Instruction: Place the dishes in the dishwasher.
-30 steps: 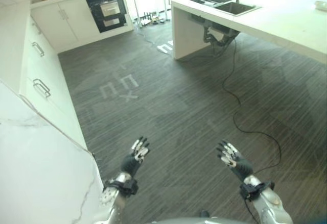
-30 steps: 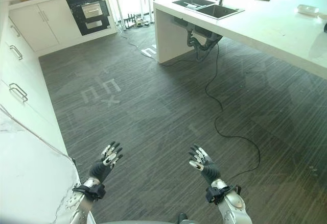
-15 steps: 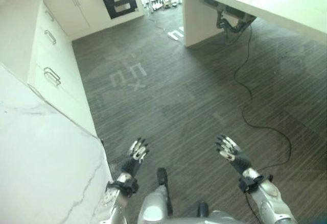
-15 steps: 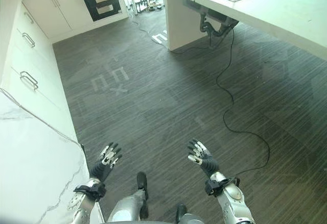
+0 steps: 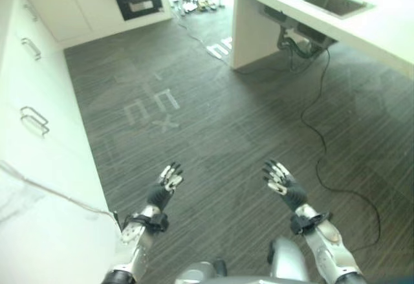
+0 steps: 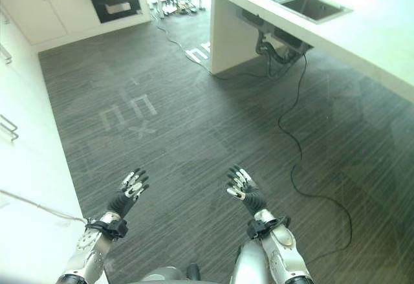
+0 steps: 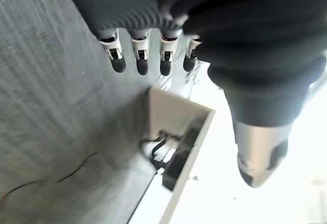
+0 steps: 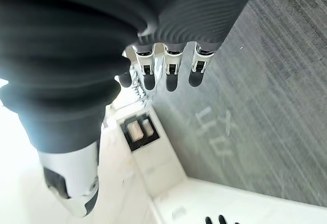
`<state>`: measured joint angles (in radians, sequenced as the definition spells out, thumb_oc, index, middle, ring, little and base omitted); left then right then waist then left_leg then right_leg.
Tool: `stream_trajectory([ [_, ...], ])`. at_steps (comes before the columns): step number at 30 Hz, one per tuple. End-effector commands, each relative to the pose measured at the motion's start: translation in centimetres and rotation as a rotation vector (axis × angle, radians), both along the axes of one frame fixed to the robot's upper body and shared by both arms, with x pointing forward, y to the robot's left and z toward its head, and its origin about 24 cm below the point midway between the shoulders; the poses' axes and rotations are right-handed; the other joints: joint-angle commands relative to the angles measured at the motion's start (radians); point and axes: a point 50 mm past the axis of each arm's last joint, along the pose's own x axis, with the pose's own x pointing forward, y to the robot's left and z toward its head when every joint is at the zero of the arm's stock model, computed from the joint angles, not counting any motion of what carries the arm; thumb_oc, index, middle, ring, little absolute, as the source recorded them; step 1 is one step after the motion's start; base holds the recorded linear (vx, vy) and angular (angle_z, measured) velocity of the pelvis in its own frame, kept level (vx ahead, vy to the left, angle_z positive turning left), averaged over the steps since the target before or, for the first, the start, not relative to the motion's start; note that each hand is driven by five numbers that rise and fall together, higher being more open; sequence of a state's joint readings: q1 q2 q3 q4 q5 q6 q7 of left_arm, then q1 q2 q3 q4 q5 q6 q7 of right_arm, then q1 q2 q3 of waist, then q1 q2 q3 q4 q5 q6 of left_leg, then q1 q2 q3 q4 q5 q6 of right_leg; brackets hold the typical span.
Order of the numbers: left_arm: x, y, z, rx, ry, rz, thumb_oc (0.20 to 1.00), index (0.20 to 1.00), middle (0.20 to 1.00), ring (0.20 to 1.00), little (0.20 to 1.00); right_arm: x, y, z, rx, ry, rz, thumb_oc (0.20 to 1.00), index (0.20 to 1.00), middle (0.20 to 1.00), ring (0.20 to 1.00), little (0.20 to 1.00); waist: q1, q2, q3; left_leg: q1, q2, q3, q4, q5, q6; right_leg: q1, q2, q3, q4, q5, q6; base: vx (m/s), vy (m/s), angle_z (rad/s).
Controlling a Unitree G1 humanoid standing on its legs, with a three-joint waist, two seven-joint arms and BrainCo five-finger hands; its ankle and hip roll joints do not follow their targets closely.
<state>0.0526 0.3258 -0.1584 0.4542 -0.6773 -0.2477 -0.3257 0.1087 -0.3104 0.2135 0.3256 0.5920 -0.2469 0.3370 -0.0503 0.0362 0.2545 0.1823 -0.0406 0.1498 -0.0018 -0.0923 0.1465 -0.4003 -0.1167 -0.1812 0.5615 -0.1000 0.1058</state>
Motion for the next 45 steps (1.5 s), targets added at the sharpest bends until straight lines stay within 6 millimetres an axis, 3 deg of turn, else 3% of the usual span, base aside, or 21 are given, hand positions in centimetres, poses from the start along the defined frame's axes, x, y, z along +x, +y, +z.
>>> stream_trajectory([
  [1, 0.4, 0.3, 1.6, 0.041, -0.086, -0.033, 1.000, 1.000, 1.000, 1.000, 1.000, 1.2, -1.7, 1.8, 0.016, -0.097, -0.033, 1.000, 1.000, 1.000, 1.000, 1.000, -0.006, -0.056, 0.021, -0.026, -0.045, -0.031, -0.004, -0.044, -0.038, 0.208, 0.001, -0.067, -0.239, 0.156, 0.044, 0.41, -0.135, 1.05],
  [3, -0.2, -0.5, 1.1, 0.027, -0.075, -0.069, 1.000, 1.000, 1.000, 1.000, 1.000, 0.8, -2.2, 1.6, 0.006, -0.109, -0.053, 1.000, 1.000, 1.000, 1.000, 1.000, -0.022, -0.066, 0.024, 0.060, -0.064, -0.082, -0.015, -0.108, -0.056, 0.173, -0.018, -0.099, -0.408, 0.216, 0.068, 0.47, -0.155, 0.33],
  [9, -1.2, -1.1, 0.3, 0.029, -0.053, -0.088, 1.000, 1.000, 1.000, 1.000, 1.000, 0.8, -2.2, 1.6, 0.008, -0.104, -0.066, 1.000, 1.000, 1.000, 1.000, 1.000, -0.027, -0.065, -0.012, 0.093, -0.068, -0.094, 0.012, -0.162, -0.066, 0.225, -0.017, -0.111, -0.458, 0.207, 0.038, 0.28, -0.131, 0.27],
  [13, -1.4, -1.2, 0.4, 0.001, -0.063, -0.085, 1.000, 1.000, 1.000, 1.000, 1.000, 1.2, -2.1, 1.9, -0.001, -0.121, -0.055, 1.000, 1.000, 1.000, 1.000, 1.000, -0.020, -0.047, -0.041, 0.125, -0.052, -0.086, 0.046, -0.189, -0.095, 0.262, -0.001, -0.129, -0.483, 0.182, 0.011, 0.28, -0.140, 0.14],
  [15, -1.3, -1.2, 0.6, 0.002, -0.065, -0.083, 1.000, 1.000, 1.000, 1.000, 1.000, 1.4, -2.3, 2.2, -0.011, -0.126, -0.054, 1.000, 1.000, 1.000, 1.000, 1.000, -0.017, -0.036, -0.057, 0.119, -0.039, -0.075, 0.099, -0.166, -0.124, 0.285, 0.011, -0.141, -0.497, 0.159, -0.011, 0.22, -0.132, -0.08],
  [16, -1.3, -1.1, 0.6, -0.004, -0.064, -0.077, 1.000, 1.000, 1.000, 1.000, 1.000, 1.5, -2.4, 2.3, -0.012, -0.127, -0.054, 1.000, 1.000, 1.000, 1.000, 1.000, -0.014, -0.031, -0.063, 0.106, -0.029, -0.071, 0.146, -0.132, -0.143, 0.298, 0.017, -0.148, -0.502, 0.147, -0.024, 0.24, -0.185, -0.28],
  [17, -1.1, -1.2, 0.5, -0.033, -0.064, -0.070, 1.000, 1.000, 1.000, 1.000, 1.000, 1.7, -2.5, 2.5, -0.015, -0.137, -0.046, 1.000, 1.000, 1.000, 1.000, 1.000, -0.011, -0.024, -0.073, 0.072, -0.011, -0.071, 0.253, -0.051, -0.183, 0.317, 0.029, -0.156, -0.509, 0.124, -0.050, 0.18, -0.156, -0.27],
  [18, -1.1, -1.2, 0.5, -0.037, -0.065, -0.070, 1.000, 1.000, 1.000, 1.000, 1.000, 1.7, -2.5, 2.5, -0.017, -0.138, -0.043, 1.000, 1.000, 1.000, 1.000, 1.000, -0.010, -0.023, -0.074, 0.066, -0.008, -0.071, 0.266, -0.041, -0.187, 0.319, 0.031, -0.156, -0.510, 0.121, -0.053, 0.17, -0.147, -0.26],
  [20, -1.0, -1.4, 0.6, -0.044, -0.072, -0.078, 1.000, 1.000, 1.000, 1.000, 1.000, 1.6, -2.6, 2.6, -0.036, -0.142, -0.034, 1.000, 1.000, 1.000, 1.000, 1.000, -0.007, -0.026, -0.075, -0.003, 0.005, -0.068, 0.428, 0.038, -0.216, 0.339, 0.036, -0.144, -0.513, 0.099, -0.076, 0.14, -0.118, -0.12],
  [23, -0.9, -1.6, 0.6, -0.047, -0.062, -0.089, 1.000, 1.000, 1.000, 1.000, 1.000, 1.5, -3.2, 2.4, -0.055, -0.119, -0.041, 1.000, 1.000, 1.000, 1.000, 1.000, 0.001, -0.050, -0.057, -0.179, 0.028, -0.042, 0.733, 0.052, -0.218, 0.386, 0.036, -0.106, -0.519, 0.072, -0.109, 0.21, -0.160, -0.27],
  [24, -0.9, -1.7, 0.5, -0.045, -0.057, -0.102, 1.000, 1.000, 1.000, 1.000, 1.000, 1.5, -3.6, 2.2, -0.048, -0.108, -0.059, 1.000, 1.000, 1.000, 1.000, 1.000, 0.010, -0.058, -0.041, -0.269, 0.060, -0.014, 0.756, 0.032, -0.197, 0.426, 0.037, -0.088, -0.528, 0.061, -0.111, 0.24, -0.095, -0.50],
  [25, -0.9, -1.7, 0.5, -0.045, -0.056, -0.106, 1.000, 1.000, 1.000, 1.000, 1.000, 1.5, -3.7, 2.1, -0.043, -0.105, -0.065, 1.000, 1.000, 1.000, 1.000, 1.000, 0.015, -0.059, -0.034, -0.284, 0.065, -0.004, 0.715, 0.018, -0.186, 0.442, 0.039, -0.078, -0.531, 0.057, -0.108, 0.30, -0.004, -0.53],
  [26, -0.9, -1.7, 0.5, -0.043, -0.058, -0.104, 1.000, 1.000, 1.000, 1.000, 1.000, 1.5, -3.6, 2.0, -0.035, -0.098, -0.063, 1.000, 1.000, 1.000, 1.000, 1.000, 0.021, -0.058, -0.027, -0.281, 0.061, 0.010, 0.597, 0.002, -0.168, 0.464, 0.044, -0.054, -0.535, 0.049, -0.100, 0.26, 0.112, -0.29],
  [29, -1.0, -1.5, 0.4, -0.062, -0.048, -0.070, 1.000, 1.000, 1.000, 1.000, 1.000, 1.5, -3.4, 1.6, -0.031, -0.077, -0.055, 1.000, 1.000, 1.000, 1.000, 1.000, 0.029, -0.052, -0.019, -0.258, 0.059, 0.010, 0.372, 0.012, -0.166, 0.492, 0.055, -0.011, -0.544, 0.034, -0.083, 0.25, 0.151, -0.36],
  [31, -1.4, -1.0, 0.0, -0.102, -0.018, -0.009, 1.000, 1.000, 1.000, 1.000, 1.000, 1.4, -3.1, 1.2, -0.036, -0.064, -0.040, 1.000, 1.000, 1.000, 1.000, 1.000, 0.055, -0.038, -0.013, -0.271, 0.065, -0.057, 0.114, 0.076, -0.193, 0.531, 0.076, 0.044, -0.568, 0.020, -0.061, 0.37, 0.177, -0.47],
  [33, -1.7, -0.8, -0.1, -0.084, -0.016, 0.001, 1.000, 1.000, 1.000, 1.000, 1.000, 1.4, -2.8, 1.1, -0.032, -0.058, -0.038, 1.000, 1.000, 1.000, 1.000, 1.000, 0.078, -0.032, -0.007, -0.304, 0.098, -0.092, 0.023, 0.162, -0.219, 0.565, 0.088, 0.071, -0.588, 0.010, -0.059, 0.38, 0.149, -0.43],
  [34, -2.0, -0.7, -0.2, -0.051, -0.022, -0.012, 1.000, 1.000, 1.000, 1.000, 1.000, 1.3, -2.8, 1.0, -0.032, -0.058, -0.042, 1.000, 1.000, 1.000, 1.000, 1.000, 0.090, -0.030, -0.003, -0.341, 0.130, -0.074, 0.009, 0.205, -0.228, 0.585, 0.084, 0.063, -0.598, 0.001, -0.057, 0.29, 0.143, -0.61],
  [37, -2.0, -0.6, -0.3, -0.029, -0.022, -0.015, 1.000, 1.000, 1.000, 1.000, 1.000, 1.3, -2.8, 1.2, -0.046, -0.073, -0.038, 1.000, 1.000, 1.000, 1.000, 1.000, 0.093, -0.029, -0.008, -0.352, 0.150, -0.009, 0.022, 0.204, -0.223, 0.602, 0.055, 0.021, -0.595, -0.012, -0.042, 0.27, 0.251, -0.42],
  [42, -2.3, 0.0, -0.6, 0.003, -0.010, -0.021, 1.000, 1.000, 1.000, 1.000, 1.000, 1.3, -2.8, 1.1, -0.002, -0.072, -0.069, 1.000, 1.000, 1.000, 1.000, 1.000, 0.108, -0.034, -0.038, -0.301, 0.106, -0.036, 0.013, 0.147, -0.182, 0.632, 0.007, 0.024, -0.523, -0.063, -0.014, 0.26, 0.261, -0.49],
  [44, -1.8, 0.0, -0.2, 0.035, -0.025, -0.045, 1.000, 1.000, 1.000, 1.000, 1.000, 1.1, -2.5, 1.1, 0.003, -0.074, -0.073, 1.000, 1.000, 1.000, 1.000, 1.000, 0.096, -0.033, -0.047, -0.265, 0.074, -0.049, -0.005, 0.137, -0.148, 0.605, -0.004, 0.029, -0.405, -0.070, -0.009, 0.31, 0.338, -0.59],
  [45, -1.5, 0.0, 0.0, 0.049, -0.030, -0.051, 1.000, 1.000, 1.000, 1.000, 1.000, 1.1, -2.3, 1.2, 0.008, -0.075, -0.080, 1.000, 1.000, 1.000, 1.000, 1.000, 0.087, -0.033, -0.048, -0.246, 0.053, -0.057, -0.015, 0.131, -0.125, 0.575, -0.012, 0.037, -0.312, -0.042, -0.001, 0.22, 0.296, 0.15],
])
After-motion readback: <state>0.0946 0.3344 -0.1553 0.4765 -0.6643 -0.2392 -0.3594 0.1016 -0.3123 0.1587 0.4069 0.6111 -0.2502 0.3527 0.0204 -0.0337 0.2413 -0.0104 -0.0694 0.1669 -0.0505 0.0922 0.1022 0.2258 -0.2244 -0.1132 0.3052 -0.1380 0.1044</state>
